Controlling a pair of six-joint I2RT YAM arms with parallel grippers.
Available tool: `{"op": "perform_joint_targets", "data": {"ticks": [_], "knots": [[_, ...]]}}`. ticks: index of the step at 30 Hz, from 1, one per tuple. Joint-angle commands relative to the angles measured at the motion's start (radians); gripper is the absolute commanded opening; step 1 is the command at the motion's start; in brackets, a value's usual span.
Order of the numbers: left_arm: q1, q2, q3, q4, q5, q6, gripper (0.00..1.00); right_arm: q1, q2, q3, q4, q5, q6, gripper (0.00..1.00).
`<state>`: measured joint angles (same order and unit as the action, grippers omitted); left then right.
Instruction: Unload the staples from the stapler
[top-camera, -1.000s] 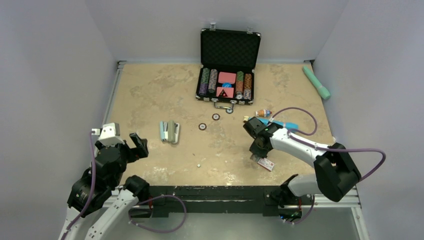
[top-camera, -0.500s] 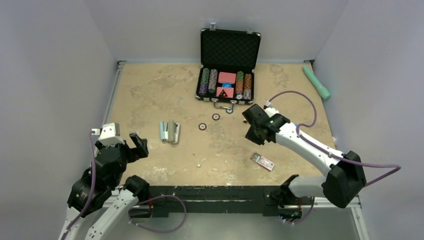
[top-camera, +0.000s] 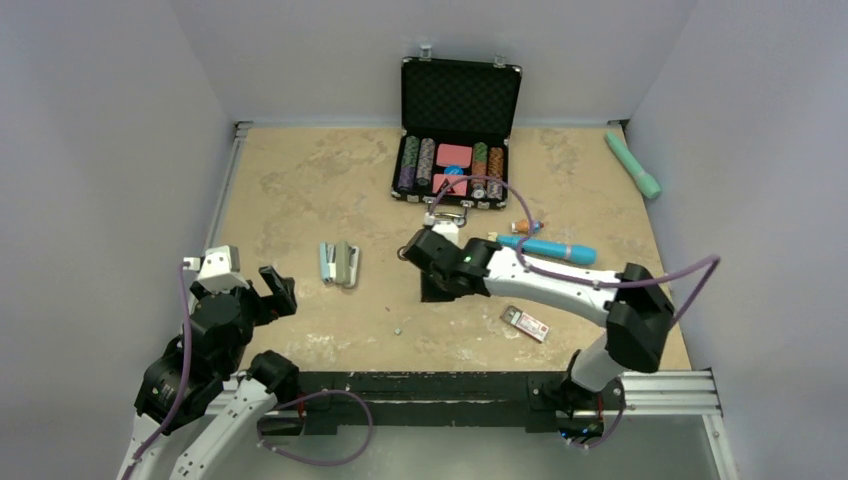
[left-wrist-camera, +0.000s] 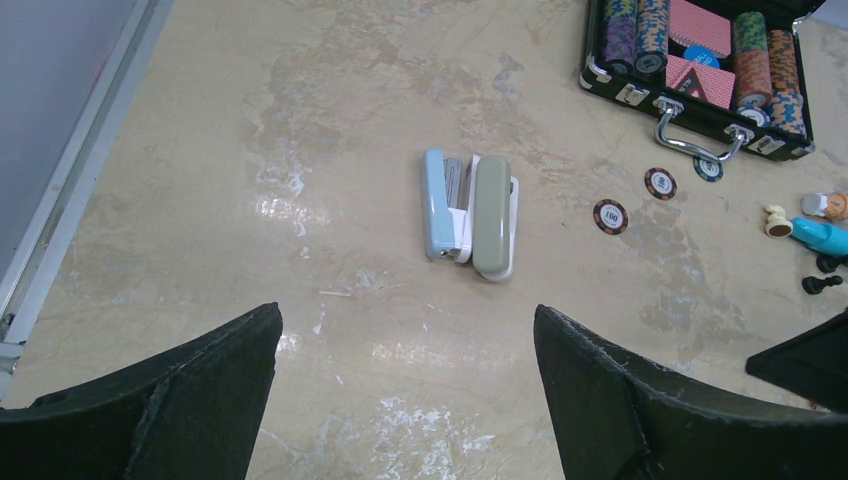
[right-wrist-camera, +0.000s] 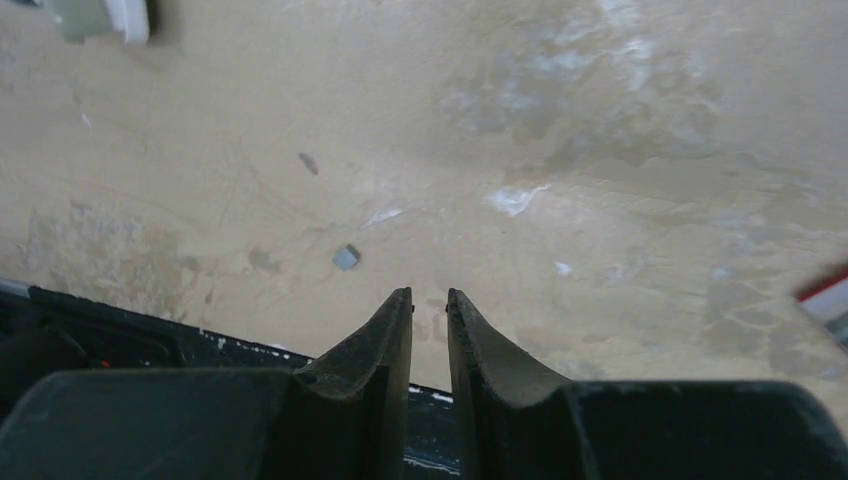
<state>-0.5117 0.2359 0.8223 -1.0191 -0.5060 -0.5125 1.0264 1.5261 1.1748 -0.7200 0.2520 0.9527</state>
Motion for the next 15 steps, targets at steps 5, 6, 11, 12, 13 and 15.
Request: {"op": "perform_joint_targets", "data": {"ticks": [5, 6, 11, 12, 13, 15], "knots": [[0.004, 0.007, 0.013, 0.009, -0.009, 0.000, 0.99, 0.151, 0.199, 0.189, 0.043, -0.059, -0.124, 0.22], [0.004, 0.008, 0.013, 0.010, -0.009, 0.000, 0.99, 0.157, 0.219, 0.203, 0.042, -0.076, -0.129, 0.23], [0.004, 0.008, 0.012, 0.010, -0.009, 0.000, 0.99, 0.186, 0.307, 0.254, 0.018, -0.117, -0.146, 0.23], [0.004, 0.008, 0.013, 0.010, -0.009, 0.001, 0.99, 0.187, 0.319, 0.260, 0.010, -0.126, -0.143, 0.24], [0.005, 0.008, 0.013, 0.010, -0.008, 0.001, 0.99, 0.187, 0.332, 0.263, 0.001, -0.136, -0.138, 0.25], [0.004, 0.008, 0.013, 0.010, -0.008, 0.002, 0.99, 0.187, 0.354, 0.265, -0.011, -0.164, -0.120, 0.29]]}}
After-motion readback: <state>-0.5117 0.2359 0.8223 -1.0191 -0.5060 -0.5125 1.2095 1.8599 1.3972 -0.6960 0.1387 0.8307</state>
